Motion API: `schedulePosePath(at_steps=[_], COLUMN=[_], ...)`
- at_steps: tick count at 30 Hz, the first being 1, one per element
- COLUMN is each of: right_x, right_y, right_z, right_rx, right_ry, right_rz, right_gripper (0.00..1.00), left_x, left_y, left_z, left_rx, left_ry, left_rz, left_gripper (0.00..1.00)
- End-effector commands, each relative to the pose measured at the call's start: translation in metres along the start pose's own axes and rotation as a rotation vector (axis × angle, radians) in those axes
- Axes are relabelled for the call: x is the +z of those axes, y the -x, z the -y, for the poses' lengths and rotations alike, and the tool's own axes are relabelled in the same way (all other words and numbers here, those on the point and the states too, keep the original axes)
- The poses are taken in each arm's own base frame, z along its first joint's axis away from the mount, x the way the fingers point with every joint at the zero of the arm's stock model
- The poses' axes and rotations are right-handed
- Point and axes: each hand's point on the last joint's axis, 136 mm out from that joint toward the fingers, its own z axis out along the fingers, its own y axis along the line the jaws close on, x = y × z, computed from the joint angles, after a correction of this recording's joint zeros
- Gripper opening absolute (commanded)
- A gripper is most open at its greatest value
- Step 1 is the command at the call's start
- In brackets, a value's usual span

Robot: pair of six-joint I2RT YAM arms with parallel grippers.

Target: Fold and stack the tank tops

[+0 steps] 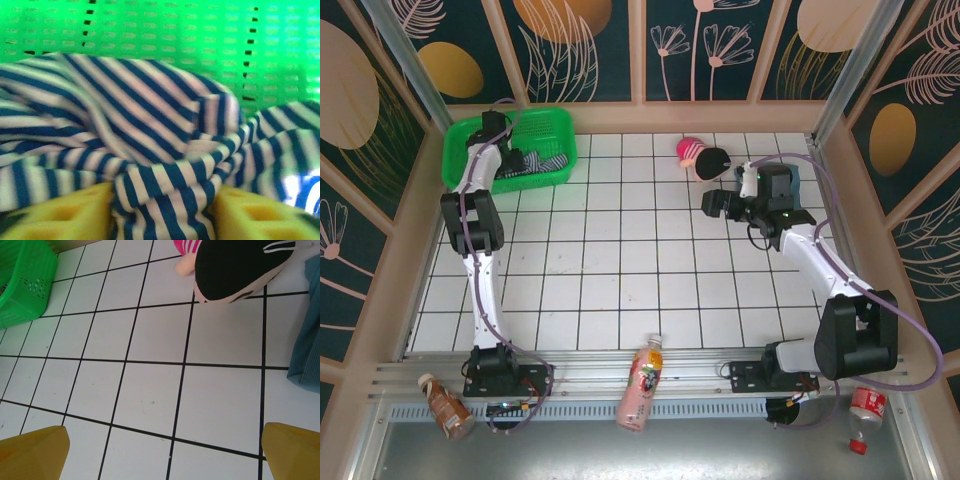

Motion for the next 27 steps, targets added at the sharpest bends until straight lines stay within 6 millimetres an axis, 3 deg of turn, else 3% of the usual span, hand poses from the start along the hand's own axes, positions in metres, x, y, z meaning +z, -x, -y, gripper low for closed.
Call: schedulePosePath(at_steps=[1, 4, 7, 14, 17, 21, 23, 24, 27], right_x=[-0.004, -0.005, -0.004, 0.001, 0.002, -0.002, -0.005, -0.007, -0.015], right_y=[0.009, 0.009, 0.008, 0.009, 0.012, 0.018, 0.019, 0.020, 0.020], right_z=[-0.006, -0.006, -0.007, -0.016, -0.021, -0.030, -0.035, -0.038, -0.045], right_rx=[0.000, -0.004, 0.002, 0.030, 0.040, 0.043, 0.036, 0.028, -0.004], right_ry=[-0.002, -0.002, 0.007, 0.079, 0.111, 0.159, 0.185, 0.200, 0.234], right_rz=[0.011, 0.018, 0.028, 0.076, 0.098, 0.128, 0.137, 0.143, 0.154], right_gripper=[0.99, 0.99, 0.99, 0.99, 0.99, 0.99, 0.99, 0.99, 0.99], left_x=[-0.009, -0.052, -0.114, -0.252, -0.305, -0.367, -0.385, -0.404, -0.422], left_y=[0.021, 0.053, 0.080, 0.086, 0.073, 0.038, 0.017, 0.007, -0.029], left_z=[0.010, 0.012, 0.021, 0.047, 0.074, 0.125, 0.149, 0.158, 0.195], left_rx=[-0.043, -0.047, -0.053, -0.052, -0.044, -0.044, -0.068, -0.096, -0.138], left_ry=[-0.052, -0.070, -0.132, -0.294, -0.389, -0.551, -0.639, -0.685, -0.824], left_rz=[0.059, 0.156, 0.245, 0.370, 0.390, 0.369, 0.339, 0.348, 0.286], left_gripper=[0.07, 0.04, 0.02, 0.04, 0.06, 0.08, 0.09, 0.09, 0.09])
